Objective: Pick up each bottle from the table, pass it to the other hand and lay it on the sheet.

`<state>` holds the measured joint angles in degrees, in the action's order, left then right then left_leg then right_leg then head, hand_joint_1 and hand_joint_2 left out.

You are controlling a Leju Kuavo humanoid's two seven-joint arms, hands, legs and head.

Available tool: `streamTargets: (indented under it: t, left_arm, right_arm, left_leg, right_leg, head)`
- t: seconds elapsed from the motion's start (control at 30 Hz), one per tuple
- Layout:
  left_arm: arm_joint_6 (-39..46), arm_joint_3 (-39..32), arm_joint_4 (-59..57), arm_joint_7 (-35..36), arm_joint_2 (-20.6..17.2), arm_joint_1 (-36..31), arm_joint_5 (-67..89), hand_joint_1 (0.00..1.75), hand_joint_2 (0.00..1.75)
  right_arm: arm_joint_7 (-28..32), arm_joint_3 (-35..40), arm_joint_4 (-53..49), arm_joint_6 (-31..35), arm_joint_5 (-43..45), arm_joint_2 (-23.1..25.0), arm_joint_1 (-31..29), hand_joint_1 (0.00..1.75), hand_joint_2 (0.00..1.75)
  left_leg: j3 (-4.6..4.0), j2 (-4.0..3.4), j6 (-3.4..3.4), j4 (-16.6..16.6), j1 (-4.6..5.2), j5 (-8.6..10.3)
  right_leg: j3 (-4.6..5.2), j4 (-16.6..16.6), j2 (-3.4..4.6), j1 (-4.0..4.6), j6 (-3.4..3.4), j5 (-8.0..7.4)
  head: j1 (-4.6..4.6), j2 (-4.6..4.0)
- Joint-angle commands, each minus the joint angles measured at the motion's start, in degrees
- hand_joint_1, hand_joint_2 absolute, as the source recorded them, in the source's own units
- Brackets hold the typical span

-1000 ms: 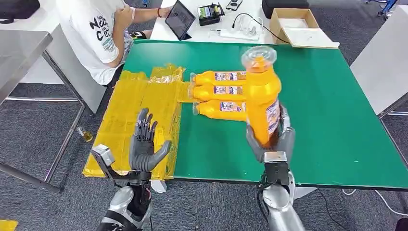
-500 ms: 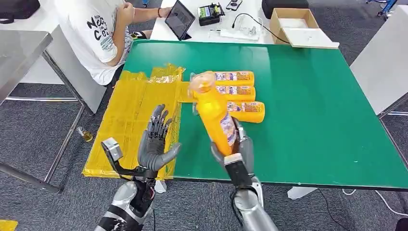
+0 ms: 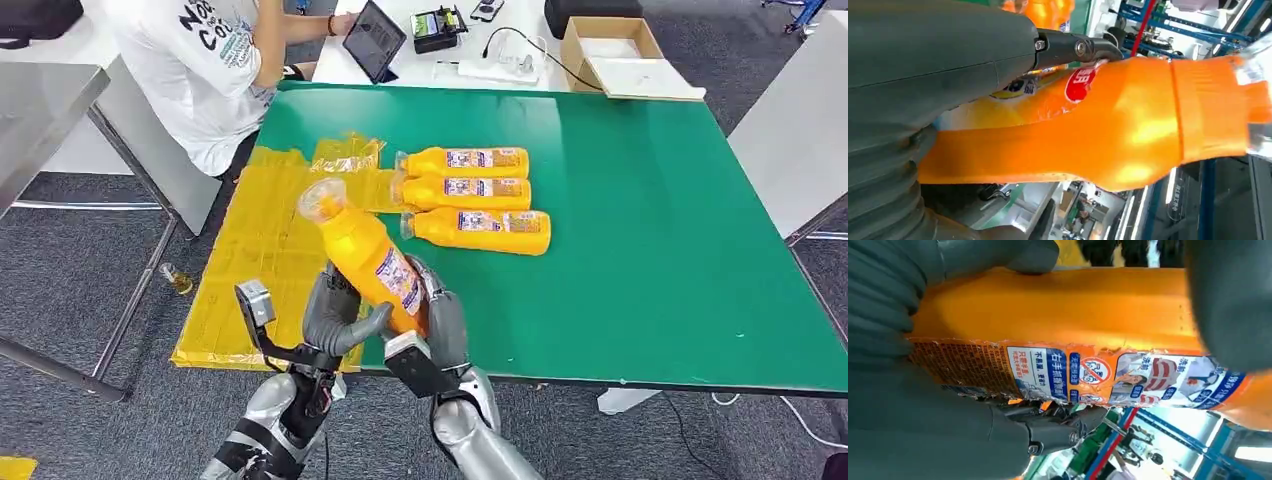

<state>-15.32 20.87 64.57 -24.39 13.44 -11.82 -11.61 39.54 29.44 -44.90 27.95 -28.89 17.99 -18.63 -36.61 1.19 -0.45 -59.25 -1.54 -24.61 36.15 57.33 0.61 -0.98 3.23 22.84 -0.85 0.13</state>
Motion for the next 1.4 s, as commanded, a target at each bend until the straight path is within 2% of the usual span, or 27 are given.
streamTargets:
  t: [0.03, 0.37, 0.77, 0.8, 0.9, 1.07, 1.1, 1.13, 1.17, 1.4]
  left_arm:
    - [-2.44, 3.48, -7.59, 1.48, -2.2, -3.96, -1.46, 0.0, 1.75]
    - [-3.7, 1.84, -10.33, 2.32, -1.63, -5.35, -6.26, 0.0, 1.75]
    - [-3.68, 1.81, -10.34, 2.37, -1.63, -5.45, -6.36, 0.0, 1.75]
    - [-3.68, 1.81, -10.34, 2.37, -1.63, -5.45, -6.36, 0.0, 1.75]
    - [-4.22, 1.01, -10.36, 2.79, -1.49, -5.34, -8.8, 0.0, 1.75]
    - [-5.89, 0.97, -10.29, 2.99, -1.56, -5.13, -11.21, 0.02, 1.75]
    - [-5.58, 1.0, -10.16, 2.95, -1.45, -5.03, -11.36, 0.45, 1.75]
    - [-5.49, 1.02, -10.0, 2.86, -1.35, -4.96, -11.41, 1.61, 1.75]
    - [-5.86, 1.08, -9.81, 2.82, -1.28, -4.9, -11.9, 1.75, 1.75]
    - [-6.64, 1.44, -8.78, 2.47, -1.27, -4.44, -12.71, 1.75, 1.75]
  right_arm:
    - [-0.59, 6.27, 10.77, 1.67, -2.05, 0.97, -4.13, 1.75, 1.75]
    - [-0.7, 10.22, 15.08, -1.35, -2.55, 1.55, -3.42, 1.75, 1.75]
    - [-0.64, 10.27, 15.15, -1.33, -2.48, 1.47, -3.45, 1.75, 1.75]
    - [-0.64, 10.27, 15.15, -1.33, -2.48, 1.47, -3.45, 1.75, 1.75]
    - [-1.2, 10.92, 15.88, -2.11, -2.29, 1.33, -3.29, 1.75, 1.75]
    - [-1.48, 11.25, 17.05, -1.93, -2.03, 1.43, -3.55, 1.75, 1.75]
    - [-1.61, 11.3, 17.14, -1.89, -2.02, 1.45, -3.64, 1.75, 1.75]
    - [-1.72, 11.32, 17.15, -1.92, -2.01, 1.47, -3.68, 1.75, 1.75]
    - [-1.89, 11.42, 17.19, -1.92, -2.07, 1.48, -3.79, 1.75, 1.75]
    - [-2.61, 11.29, 17.43, -2.07, -1.96, 1.31, -4.13, 1.75, 1.75]
  left_leg:
    - [0.29, -0.11, 0.08, 0.1, 0.01, -0.05]
    - [0.29, -0.01, 0.09, 0.1, 0.0, -0.04]
    - [0.12, 0.03, 0.06, 0.04, 0.0, -0.01]
    - [0.47, -0.02, 0.15, 0.13, -0.01, -0.1]
    - [0.15, 0.02, 0.06, 0.04, -0.01, -0.03]
    - [0.3, 0.02, 0.09, 0.09, -0.01, -0.05]
    - [0.15, 0.04, 0.07, 0.05, -0.01, -0.02]
    - [0.29, 0.03, 0.1, 0.08, -0.01, -0.06]
    - [0.39, 0.02, 0.13, 0.1, -0.02, -0.09]
    - [0.23, 0.06, 0.09, 0.06, 0.0, -0.04]
  right_leg:
    - [-0.27, -0.08, -0.01, 0.03, -0.11, 0.05]
    - [-0.3, -0.08, -0.13, 0.04, -0.12, 0.07]
    - [-0.11, -0.04, -0.11, 0.03, -0.07, 0.04]
    - [-0.47, -0.13, -0.18, 0.08, -0.18, 0.13]
    - [-0.15, -0.04, -0.11, 0.04, -0.09, 0.05]
    - [-0.29, -0.08, -0.16, 0.06, -0.13, 0.1]
    - [-0.14, -0.05, -0.13, 0.04, -0.08, 0.06]
    - [-0.28, -0.08, -0.16, 0.07, -0.13, 0.09]
    - [-0.39, -0.11, -0.19, 0.08, -0.15, 0.13]
    - [-0.23, -0.06, -0.18, 0.04, -0.1, 0.09]
  head:
    - [0.02, 0.0]
    - [0.02, 0.0]
    - [0.02, 0.0]
    - [0.0, 0.0]
    - [0.02, 0.0]
    - [0.0, 0.0]
    - [0.02, 0.0]
    - [0.0, 0.0]
    - [0.0, 0.0]
    - [0.0, 0.0]
